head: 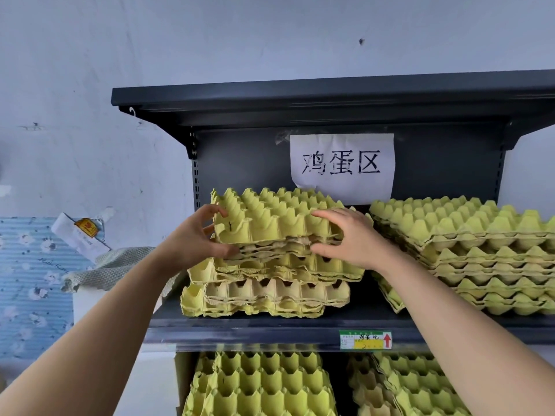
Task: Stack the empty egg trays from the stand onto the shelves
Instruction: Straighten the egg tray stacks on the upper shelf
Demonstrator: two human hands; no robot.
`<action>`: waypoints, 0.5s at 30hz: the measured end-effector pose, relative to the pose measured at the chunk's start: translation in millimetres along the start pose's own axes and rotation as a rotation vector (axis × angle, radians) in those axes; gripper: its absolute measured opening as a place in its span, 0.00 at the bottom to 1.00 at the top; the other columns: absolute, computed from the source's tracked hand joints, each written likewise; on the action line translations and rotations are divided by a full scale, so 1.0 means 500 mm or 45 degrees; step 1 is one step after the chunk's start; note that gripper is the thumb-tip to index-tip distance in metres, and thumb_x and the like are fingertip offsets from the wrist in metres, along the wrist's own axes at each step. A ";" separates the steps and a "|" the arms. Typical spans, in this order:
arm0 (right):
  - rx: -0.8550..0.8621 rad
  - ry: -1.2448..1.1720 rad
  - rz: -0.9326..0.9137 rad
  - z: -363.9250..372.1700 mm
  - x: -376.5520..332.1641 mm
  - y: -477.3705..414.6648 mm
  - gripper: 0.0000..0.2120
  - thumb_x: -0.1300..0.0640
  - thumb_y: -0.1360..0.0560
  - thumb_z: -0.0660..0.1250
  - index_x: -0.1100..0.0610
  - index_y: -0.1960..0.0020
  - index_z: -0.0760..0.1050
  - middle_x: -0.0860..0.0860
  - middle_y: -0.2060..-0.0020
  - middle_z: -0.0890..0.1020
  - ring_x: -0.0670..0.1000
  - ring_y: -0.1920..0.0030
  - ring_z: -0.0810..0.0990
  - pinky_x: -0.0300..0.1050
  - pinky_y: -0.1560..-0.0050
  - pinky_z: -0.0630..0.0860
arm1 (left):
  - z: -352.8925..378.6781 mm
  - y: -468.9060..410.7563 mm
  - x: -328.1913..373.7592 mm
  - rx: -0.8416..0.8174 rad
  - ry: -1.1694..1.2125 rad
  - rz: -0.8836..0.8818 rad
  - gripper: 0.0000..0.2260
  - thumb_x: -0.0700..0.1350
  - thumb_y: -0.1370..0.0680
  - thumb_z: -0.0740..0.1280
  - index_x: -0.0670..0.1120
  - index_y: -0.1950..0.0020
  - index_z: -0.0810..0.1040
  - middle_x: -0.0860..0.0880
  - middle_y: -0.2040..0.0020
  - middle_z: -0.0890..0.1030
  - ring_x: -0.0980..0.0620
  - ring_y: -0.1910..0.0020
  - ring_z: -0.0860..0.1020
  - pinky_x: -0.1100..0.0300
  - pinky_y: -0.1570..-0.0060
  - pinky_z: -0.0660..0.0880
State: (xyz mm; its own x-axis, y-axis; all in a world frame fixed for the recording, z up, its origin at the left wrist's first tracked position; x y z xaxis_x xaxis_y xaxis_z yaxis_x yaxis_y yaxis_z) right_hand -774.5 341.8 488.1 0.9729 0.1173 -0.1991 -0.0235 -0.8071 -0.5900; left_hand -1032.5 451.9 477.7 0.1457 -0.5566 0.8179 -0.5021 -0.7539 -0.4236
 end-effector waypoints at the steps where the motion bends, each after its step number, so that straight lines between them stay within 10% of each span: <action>1: -0.036 0.055 -0.008 0.006 0.001 -0.002 0.34 0.41 0.32 0.71 0.43 0.29 0.64 0.44 0.30 0.68 0.49 0.29 0.61 0.53 0.28 0.54 | -0.002 0.000 -0.009 -0.014 -0.017 -0.008 0.28 0.35 0.35 0.79 0.47 0.40 0.71 0.52 0.44 0.77 0.52 0.46 0.78 0.61 0.57 0.78; 15: 0.323 0.104 0.086 0.011 -0.040 0.001 0.25 0.51 0.31 0.74 0.46 0.35 0.74 0.48 0.38 0.77 0.51 0.34 0.68 0.49 0.33 0.61 | 0.008 -0.034 -0.045 0.049 0.006 0.006 0.32 0.30 0.26 0.67 0.48 0.25 0.62 0.54 0.51 0.76 0.59 0.63 0.79 0.67 0.61 0.77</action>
State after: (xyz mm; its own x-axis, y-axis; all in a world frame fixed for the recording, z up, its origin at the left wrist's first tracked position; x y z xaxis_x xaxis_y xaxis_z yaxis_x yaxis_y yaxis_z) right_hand -795.3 342.2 487.5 0.9823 0.0126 -0.1869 -0.1358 -0.6393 -0.7569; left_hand -1024.0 475.9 465.1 0.1397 -0.5584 0.8177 -0.4694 -0.7645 -0.4419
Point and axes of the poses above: each hand's wrist, its own y-axis away from the middle knuckle, its own z-axis out of the palm, x = y × z, the point moved 5 cm from there along -y, towards the middle knuckle
